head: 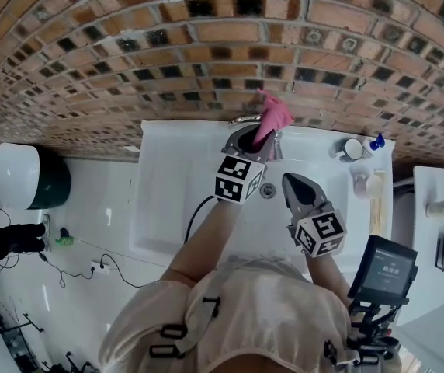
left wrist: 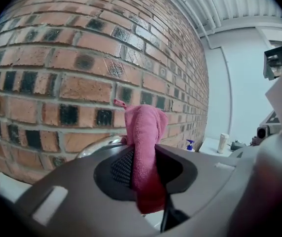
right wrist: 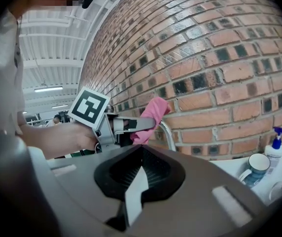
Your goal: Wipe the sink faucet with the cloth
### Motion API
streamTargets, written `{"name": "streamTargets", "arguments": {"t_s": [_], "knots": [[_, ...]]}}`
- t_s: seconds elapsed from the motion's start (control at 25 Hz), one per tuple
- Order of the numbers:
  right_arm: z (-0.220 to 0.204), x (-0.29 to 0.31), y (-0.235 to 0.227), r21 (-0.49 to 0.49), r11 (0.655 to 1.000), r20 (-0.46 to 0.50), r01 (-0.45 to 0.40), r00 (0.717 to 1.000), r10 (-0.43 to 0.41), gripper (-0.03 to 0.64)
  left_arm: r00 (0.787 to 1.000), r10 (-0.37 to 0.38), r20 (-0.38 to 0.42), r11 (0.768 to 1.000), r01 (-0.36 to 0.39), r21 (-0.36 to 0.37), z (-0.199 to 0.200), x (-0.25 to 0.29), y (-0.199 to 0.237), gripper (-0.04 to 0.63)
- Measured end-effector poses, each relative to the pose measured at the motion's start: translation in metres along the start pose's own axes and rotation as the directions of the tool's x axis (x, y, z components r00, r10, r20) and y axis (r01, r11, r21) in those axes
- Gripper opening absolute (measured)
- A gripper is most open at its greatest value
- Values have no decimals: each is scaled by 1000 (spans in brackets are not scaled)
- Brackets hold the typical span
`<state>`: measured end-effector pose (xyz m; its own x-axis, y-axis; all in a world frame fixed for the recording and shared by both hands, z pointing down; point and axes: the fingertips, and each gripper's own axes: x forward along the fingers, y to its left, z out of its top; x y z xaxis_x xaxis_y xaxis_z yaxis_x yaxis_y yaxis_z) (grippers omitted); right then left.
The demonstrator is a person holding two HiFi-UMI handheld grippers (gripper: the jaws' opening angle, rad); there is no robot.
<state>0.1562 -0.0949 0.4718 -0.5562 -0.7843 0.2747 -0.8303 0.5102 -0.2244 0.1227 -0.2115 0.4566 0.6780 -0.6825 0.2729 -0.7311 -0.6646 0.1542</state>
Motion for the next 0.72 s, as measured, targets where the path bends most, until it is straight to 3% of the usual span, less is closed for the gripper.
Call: {"name": "streamTargets", "arguments": {"t_s": [0.24, 0.48, 0.72], "knots": [[-11, -7, -16, 34, 999, -16, 40, 999, -39, -6, 997, -19, -70, 1000, 19, 1, -31, 17, -11, 94], [-19, -6, -46, 63, 996, -31, 63, 998, -62, -6, 980, -26, -196, 1000, 23, -18, -83, 53, -14, 94], [-23, -3, -52, 72, 995, -37, 75, 997, -72, -6, 967, -17, -254, 999, 9, -33, -109, 58, -6, 94]]}}
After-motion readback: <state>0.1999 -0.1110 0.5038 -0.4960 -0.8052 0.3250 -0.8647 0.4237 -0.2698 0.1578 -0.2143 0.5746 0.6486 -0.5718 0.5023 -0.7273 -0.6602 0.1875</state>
